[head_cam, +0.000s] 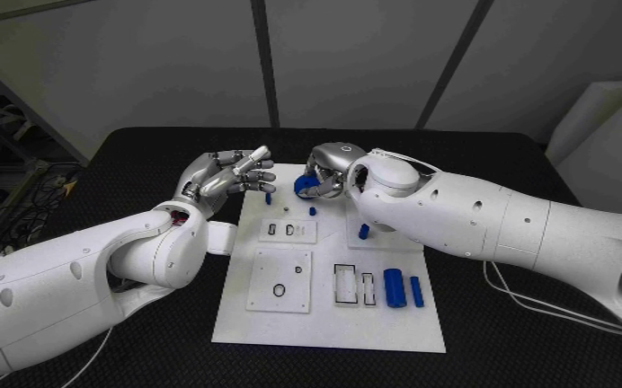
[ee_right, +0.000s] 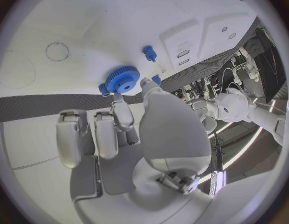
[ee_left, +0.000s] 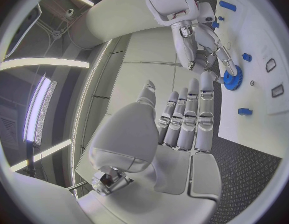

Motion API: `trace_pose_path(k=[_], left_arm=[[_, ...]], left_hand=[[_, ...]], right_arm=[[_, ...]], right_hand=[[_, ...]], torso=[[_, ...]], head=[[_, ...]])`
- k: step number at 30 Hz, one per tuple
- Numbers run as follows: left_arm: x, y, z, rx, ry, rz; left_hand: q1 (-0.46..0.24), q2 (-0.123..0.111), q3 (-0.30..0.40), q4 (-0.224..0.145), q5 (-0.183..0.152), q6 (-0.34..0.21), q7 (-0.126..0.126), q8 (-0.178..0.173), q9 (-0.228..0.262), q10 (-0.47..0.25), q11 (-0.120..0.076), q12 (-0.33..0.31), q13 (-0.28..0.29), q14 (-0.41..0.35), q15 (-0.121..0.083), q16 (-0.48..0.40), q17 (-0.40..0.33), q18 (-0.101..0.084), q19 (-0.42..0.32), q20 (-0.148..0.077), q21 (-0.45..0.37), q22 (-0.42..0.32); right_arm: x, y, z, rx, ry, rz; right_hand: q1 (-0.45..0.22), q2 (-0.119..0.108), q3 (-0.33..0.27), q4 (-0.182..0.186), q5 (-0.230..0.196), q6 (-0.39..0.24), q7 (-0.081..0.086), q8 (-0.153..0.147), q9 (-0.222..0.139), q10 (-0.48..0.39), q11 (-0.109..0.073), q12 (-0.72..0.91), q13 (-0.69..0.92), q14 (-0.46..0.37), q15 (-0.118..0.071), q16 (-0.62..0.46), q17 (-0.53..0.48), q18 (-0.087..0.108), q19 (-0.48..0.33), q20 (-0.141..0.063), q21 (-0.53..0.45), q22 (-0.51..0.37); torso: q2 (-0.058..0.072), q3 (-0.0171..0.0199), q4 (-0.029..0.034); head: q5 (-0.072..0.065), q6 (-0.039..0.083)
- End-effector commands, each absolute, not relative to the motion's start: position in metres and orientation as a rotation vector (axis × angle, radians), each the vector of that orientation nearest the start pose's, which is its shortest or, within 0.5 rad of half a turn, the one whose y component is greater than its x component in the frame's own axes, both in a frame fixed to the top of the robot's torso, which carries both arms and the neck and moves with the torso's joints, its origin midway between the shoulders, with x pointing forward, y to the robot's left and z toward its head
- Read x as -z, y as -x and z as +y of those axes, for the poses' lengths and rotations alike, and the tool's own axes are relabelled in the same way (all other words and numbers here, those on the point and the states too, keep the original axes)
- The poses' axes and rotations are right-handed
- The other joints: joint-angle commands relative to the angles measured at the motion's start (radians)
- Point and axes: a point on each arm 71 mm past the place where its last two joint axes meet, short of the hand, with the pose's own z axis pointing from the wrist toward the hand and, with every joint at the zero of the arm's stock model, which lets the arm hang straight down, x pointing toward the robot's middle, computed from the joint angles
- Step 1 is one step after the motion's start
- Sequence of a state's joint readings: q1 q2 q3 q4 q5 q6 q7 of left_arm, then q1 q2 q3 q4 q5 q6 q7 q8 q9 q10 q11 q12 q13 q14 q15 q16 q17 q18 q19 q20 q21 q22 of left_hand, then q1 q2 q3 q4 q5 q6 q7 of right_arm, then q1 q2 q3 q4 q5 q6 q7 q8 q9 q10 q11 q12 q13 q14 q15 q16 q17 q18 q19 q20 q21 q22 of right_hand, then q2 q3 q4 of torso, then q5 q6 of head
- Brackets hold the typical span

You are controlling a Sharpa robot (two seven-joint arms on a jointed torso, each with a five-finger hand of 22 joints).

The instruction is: Assemble the parts on the task board

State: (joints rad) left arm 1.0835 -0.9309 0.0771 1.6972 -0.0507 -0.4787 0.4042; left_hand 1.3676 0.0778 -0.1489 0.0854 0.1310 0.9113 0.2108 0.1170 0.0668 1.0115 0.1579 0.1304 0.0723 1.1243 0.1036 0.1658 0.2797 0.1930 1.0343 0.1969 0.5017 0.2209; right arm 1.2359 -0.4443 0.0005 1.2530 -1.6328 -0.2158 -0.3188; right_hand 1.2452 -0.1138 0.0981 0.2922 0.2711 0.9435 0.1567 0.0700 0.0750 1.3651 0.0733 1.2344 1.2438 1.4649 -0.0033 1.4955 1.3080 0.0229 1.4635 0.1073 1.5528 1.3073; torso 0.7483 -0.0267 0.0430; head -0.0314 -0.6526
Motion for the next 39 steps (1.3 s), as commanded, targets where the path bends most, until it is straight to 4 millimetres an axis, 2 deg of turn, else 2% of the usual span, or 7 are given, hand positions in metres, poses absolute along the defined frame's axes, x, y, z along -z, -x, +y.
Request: trace_pose_path(k=[1,3,11,17,24,31,39], left_arm=[[0.172,-0.455,0.211,1.509,1.143,1.329],[0.172,-0.455,0.211,1.509,1.143,1.329],[0.173,-0.455,0.211,1.509,1.143,1.33],[0.173,-0.455,0.212,1.506,1.144,1.33],[0.173,-0.455,0.213,1.504,1.144,1.329],[0.173,-0.455,0.215,1.5,1.144,1.327],[0.173,-0.455,0.216,1.5,1.144,1.326]], left_hand=[[0.011,-0.002,-0.001,-0.005,-0.002,0.004,0.003,-0.006,-0.001,0.006,0.003,-0.007,-0.001,-0.001,-0.001,-0.005,0.001,-0.011,-0.006,0.003,-0.005,-0.002],[0.011,-0.002,-0.001,-0.005,-0.002,0.004,0.003,-0.006,-0.001,0.006,0.003,-0.007,-0.001,-0.001,-0.001,-0.005,0.001,-0.011,-0.006,0.003,-0.005,-0.002],[0.011,-0.001,-0.001,-0.005,-0.002,0.004,0.003,-0.007,-0.001,0.005,0.003,-0.008,-0.001,-0.001,0.0,-0.006,0.002,-0.011,-0.006,0.003,-0.006,-0.002],[0.011,-0.001,-0.001,-0.005,-0.002,0.004,0.003,-0.007,-0.001,0.005,0.003,-0.008,-0.001,-0.001,0.0,-0.006,0.002,-0.011,-0.006,0.003,-0.006,-0.002],[0.011,-0.001,-0.001,-0.005,-0.002,0.004,0.003,-0.007,-0.001,0.005,0.003,-0.008,-0.001,-0.001,0.0,-0.006,0.002,-0.011,-0.006,0.003,-0.006,-0.002],[0.01,-0.001,-0.001,-0.006,-0.002,0.003,0.004,-0.008,-0.001,0.005,0.004,-0.008,-0.001,-0.001,0.0,-0.007,0.003,-0.011,-0.007,0.003,-0.007,-0.003],[0.01,0.0,-0.001,-0.007,-0.002,0.004,0.003,-0.008,-0.001,0.005,0.004,-0.008,-0.001,-0.002,0.0,-0.008,0.003,-0.011,-0.009,0.003,-0.008,-0.003]], right_arm=[[0.17,-0.531,-0.075,-0.494,0.278,1.688],[0.171,-0.532,-0.076,-0.492,0.274,1.695],[0.171,-0.532,-0.082,-0.48,0.251,1.693],[0.168,-0.531,-0.09,-0.481,0.229,1.67],[0.157,-0.524,-0.109,-0.556,0.167,1.552],[0.15,-0.514,-0.15,-0.673,0.052,1.531],[0.15,-0.51,-0.223,-0.697,-0.081,1.559]], right_hand=[[-0.035,0.015,-0.016,-0.003,0.054,0.02,-0.001,0.008,0.005,0.012,-0.003,0.012,0.013,0.082,0.002,0.007,0.156,-0.013,0.077,0.005,0.002,0.226],[-0.048,0.02,-0.025,-0.002,0.082,0.023,-0.002,0.006,0.005,0.013,-0.004,0.015,0.017,0.082,0.002,0.009,0.158,-0.014,0.078,0.004,0.002,0.227],[-0.051,0.032,-0.035,-0.004,0.109,0.033,-0.004,0.007,0.007,0.015,-0.005,0.018,0.021,0.082,0.001,0.01,0.16,-0.014,0.08,0.004,0.003,0.23],[-0.046,0.033,-0.037,-0.007,0.119,0.034,-0.005,0.006,0.007,0.015,-0.006,0.019,0.023,0.083,0.0,0.01,0.161,-0.014,0.081,0.003,0.004,0.231],[-0.007,0.029,-0.039,-0.017,0.163,0.038,-0.007,0.003,0.006,0.022,-0.009,0.028,0.034,0.08,-0.003,0.004,0.152,-0.014,0.08,0.001,0.003,0.23],[0.064,0.021,-0.031,-0.046,0.123,0.038,-0.007,0.0,0.005,0.02,-0.011,0.021,0.032,0.076,-0.005,-0.006,0.138,-0.011,0.069,-0.002,-0.003,0.217],[0.15,0.0,-0.028,-0.093,0.09,0.047,-0.013,0.001,0.005,0.02,-0.017,0.016,0.032,0.076,-0.01,-0.01,0.134,-0.01,0.066,-0.006,-0.005,0.214]], torso=[[0.0,0.0004,-0.0002],[0.0,0.0003,-0.0008],[0.0,0.0008,-0.0013],[-0.001,0.0014,-0.002],[-0.001,0.0018,-0.0024],[-0.001,0.0013,-0.0045],[-0.003,0.0059,-0.0179]], head=[[0.0,-0.001],[0.0,-0.001],[-0.002,0.0],[-0.004,0.0],[-0.005,0.004],[-0.009,0.01],[-0.019,0.018]])
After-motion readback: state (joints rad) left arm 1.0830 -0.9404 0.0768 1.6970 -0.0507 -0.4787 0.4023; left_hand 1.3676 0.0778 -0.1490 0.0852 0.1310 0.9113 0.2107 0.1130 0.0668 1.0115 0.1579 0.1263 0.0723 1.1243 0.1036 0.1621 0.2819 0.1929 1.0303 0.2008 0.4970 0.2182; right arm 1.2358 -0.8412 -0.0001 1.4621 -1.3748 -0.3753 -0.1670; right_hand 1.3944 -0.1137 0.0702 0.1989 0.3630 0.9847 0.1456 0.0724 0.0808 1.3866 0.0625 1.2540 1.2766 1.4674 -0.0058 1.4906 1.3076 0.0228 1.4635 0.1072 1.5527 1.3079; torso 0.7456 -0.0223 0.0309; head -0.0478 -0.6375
